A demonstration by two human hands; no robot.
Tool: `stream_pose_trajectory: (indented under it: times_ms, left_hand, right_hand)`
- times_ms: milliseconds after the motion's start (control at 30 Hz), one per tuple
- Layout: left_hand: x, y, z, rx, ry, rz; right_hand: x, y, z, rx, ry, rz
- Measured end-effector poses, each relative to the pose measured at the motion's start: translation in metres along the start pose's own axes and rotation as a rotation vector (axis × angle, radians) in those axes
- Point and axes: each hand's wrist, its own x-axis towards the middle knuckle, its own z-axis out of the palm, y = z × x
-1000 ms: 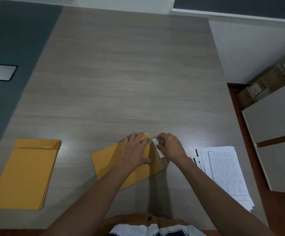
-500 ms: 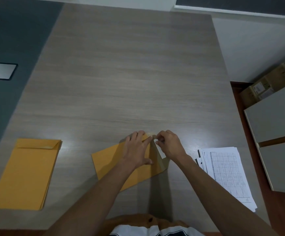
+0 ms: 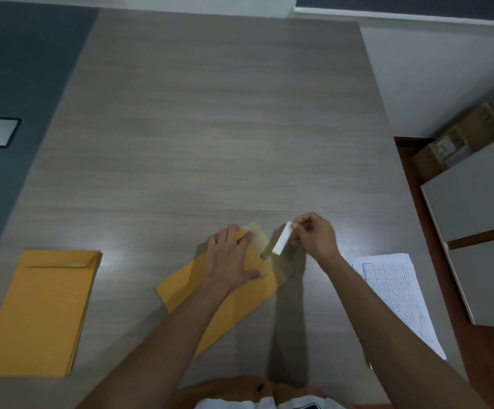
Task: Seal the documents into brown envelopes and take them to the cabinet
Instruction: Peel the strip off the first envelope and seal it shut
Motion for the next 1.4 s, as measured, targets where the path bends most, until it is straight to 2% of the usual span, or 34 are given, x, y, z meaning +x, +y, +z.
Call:
stream_pose_trajectory:
  times_ms: [133, 267, 533, 600, 667, 700, 767, 833, 900, 967, 1200, 1400]
  left_hand:
    - [0.012, 0.001, -0.003, -0.03, 0.041, -0.216]
    - [0.021, -0.008, -0.004, -0.071, 0.049, -0.294]
    - [0.024, -0.03, -0.004, -0.213, 0.045, -0.295]
    - [0.029, -0.035, -0.01, -0.254, 0.05, -0.286]
    - [0.035, -0.042, -0.015, -0.259, 0.063, -0.224]
    - [0.038, -0.046, -0.017, -0.243, 0.062, -0.17]
    - [0.042, -0.053, -0.021, -0.206, 0.039, -0.052]
    - [0.045, -0.058, -0.024, -0.192, 0.026, 0.042]
    - [0.045, -0.06, -0.025, -0.177, 0.028, 0.092]
    - [0.044, -0.061, -0.027, -0.168, 0.038, 0.104]
    - [0.022, -0.072, -0.011, -0.179, 0.122, 0.225]
    - [-0.004, -0.088, 0.003, -0.175, 0.082, 0.288]
  right_hand:
    - [0.021, 0.009, -0.027, 0.123, 0.185, 0.181]
    - [0.03, 0.004, -0.037, 0.119, 0.259, 0.269]
    - [0.037, 0.003, -0.033, -0.077, 0.294, 0.212]
    - [0.033, 0.003, -0.03, -0.137, 0.35, 0.138]
    - [0.019, -0.004, -0.02, -0.248, 0.378, -0.014]
    - [0.012, -0.008, -0.012, -0.302, 0.352, -0.106]
    - [0.0, -0.017, 0.009, -0.417, 0.185, -0.258]
    - [-0.007, -0.02, 0.029, -0.58, -0.05, -0.339]
    - [-0.011, -0.019, 0.044, -0.691, -0.186, -0.398]
    - [-0.016, -0.018, 0.055, -0.734, -0.206, -0.442]
    - [-0.046, -0.002, 0.071, -0.812, -0.116, -0.615]
    - [-0.071, 0.011, 0.095, -0.951, -0.103, -0.609]
